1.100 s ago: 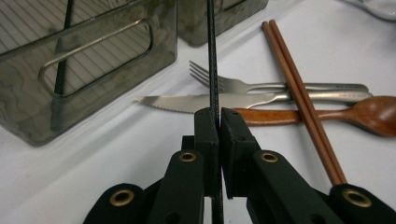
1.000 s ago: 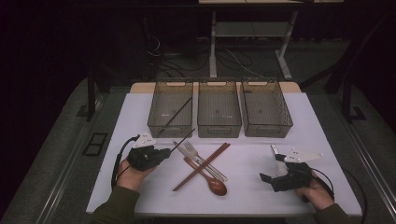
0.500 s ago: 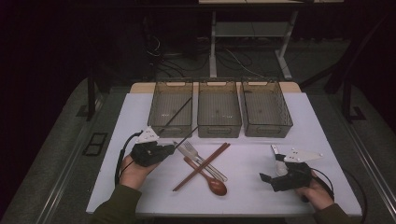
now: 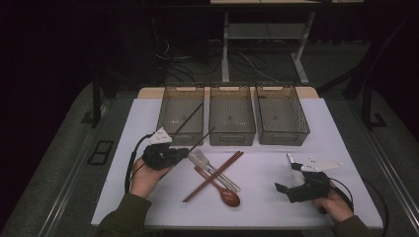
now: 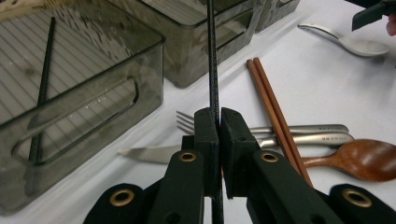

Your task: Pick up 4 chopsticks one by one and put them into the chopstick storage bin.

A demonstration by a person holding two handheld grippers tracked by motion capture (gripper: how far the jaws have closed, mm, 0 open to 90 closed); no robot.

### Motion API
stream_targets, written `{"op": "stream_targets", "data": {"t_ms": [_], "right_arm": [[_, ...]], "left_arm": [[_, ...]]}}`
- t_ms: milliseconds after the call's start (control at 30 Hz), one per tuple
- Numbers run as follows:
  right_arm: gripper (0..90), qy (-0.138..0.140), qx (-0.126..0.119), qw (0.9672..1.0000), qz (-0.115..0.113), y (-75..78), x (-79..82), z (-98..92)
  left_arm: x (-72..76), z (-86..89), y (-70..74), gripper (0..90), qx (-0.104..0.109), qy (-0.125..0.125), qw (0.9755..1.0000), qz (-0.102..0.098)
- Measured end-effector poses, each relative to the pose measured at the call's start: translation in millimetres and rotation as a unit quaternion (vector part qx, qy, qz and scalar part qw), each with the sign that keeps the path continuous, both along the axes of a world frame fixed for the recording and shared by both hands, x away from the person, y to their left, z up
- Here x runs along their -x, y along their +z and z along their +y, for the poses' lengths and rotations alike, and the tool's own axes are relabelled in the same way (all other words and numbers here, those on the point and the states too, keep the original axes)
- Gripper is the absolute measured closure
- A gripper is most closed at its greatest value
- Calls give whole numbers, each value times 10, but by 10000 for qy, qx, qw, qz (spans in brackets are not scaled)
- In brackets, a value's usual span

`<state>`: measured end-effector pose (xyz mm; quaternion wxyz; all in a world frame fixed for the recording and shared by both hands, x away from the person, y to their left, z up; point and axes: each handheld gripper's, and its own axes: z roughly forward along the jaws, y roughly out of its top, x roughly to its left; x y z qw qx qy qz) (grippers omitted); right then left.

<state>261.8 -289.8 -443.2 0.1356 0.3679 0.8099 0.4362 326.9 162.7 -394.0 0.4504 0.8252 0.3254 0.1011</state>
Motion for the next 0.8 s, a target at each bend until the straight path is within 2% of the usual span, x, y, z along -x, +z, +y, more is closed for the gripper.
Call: {"op": "stream_targets", "data": {"t_ms": [400,800], "right_arm": [[16,-3,-6,10000,9,1,1,-1],[16,-16,-26,10000,10,1,-2,-10]], "left_arm": [[-147,-70,85,851,36,-23,10000,-54],[-372,-170,162,851,76,-7,9999,-86]]}}
